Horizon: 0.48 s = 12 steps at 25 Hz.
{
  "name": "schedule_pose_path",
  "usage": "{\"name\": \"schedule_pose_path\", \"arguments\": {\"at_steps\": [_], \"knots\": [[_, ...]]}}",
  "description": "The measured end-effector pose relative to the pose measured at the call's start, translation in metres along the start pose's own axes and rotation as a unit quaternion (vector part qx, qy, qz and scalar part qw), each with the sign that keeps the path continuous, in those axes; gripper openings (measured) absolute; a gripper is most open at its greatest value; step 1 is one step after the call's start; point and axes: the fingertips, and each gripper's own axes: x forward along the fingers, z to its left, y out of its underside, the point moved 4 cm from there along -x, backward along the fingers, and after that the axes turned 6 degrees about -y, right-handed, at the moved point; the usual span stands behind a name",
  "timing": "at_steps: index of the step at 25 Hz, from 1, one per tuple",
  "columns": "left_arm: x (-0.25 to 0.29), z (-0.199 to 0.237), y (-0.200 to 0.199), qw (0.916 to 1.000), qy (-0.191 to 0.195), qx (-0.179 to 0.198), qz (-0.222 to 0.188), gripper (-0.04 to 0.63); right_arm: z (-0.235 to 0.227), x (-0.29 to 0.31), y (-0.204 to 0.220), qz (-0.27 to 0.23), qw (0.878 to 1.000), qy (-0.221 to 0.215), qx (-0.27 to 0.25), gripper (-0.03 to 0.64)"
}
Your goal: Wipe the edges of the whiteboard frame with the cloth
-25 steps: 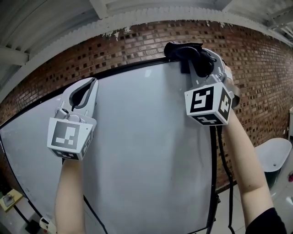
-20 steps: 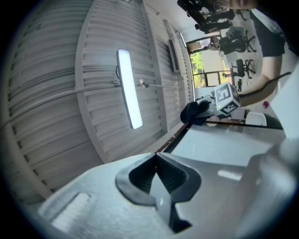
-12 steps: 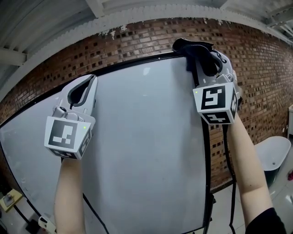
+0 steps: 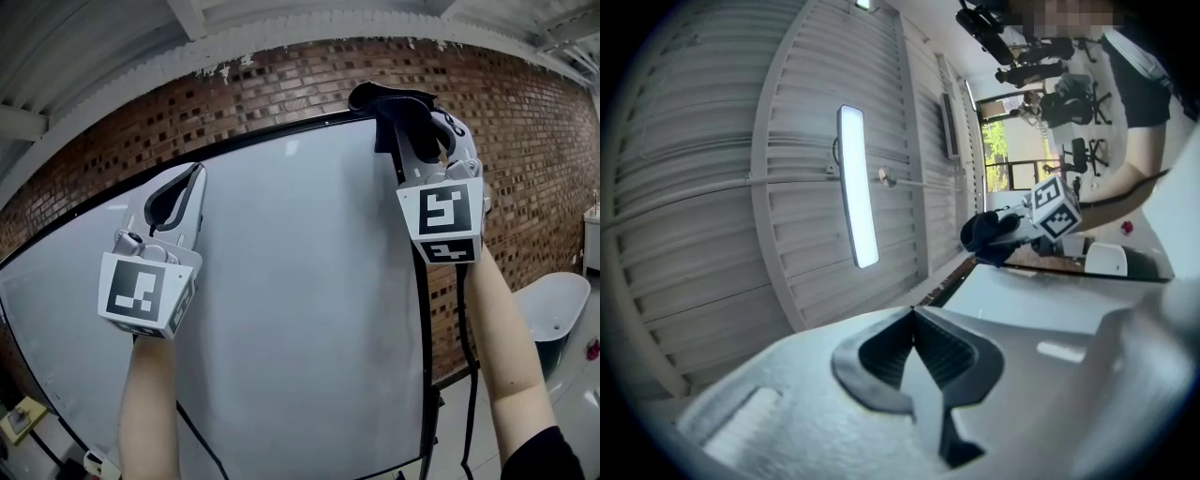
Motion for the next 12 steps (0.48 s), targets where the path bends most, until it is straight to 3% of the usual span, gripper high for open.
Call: {"name": "schedule_pose_path", "arguments": {"at_steps": [7,12], "knots": [[-0.031,0.002,-0.025,0.9974,-0.002,-0.062,-0.037,0.003,0.008,-0.032,-0.013,-0.02,0.999,0.006,0.048,0.084],[-0.055,-0.019,-0.021,0.9936,0.013,-0.1,-0.051,0.003,0.038,-0.071,-0.028,-0.047,0.988,-0.022,0.146,0.084]]}}
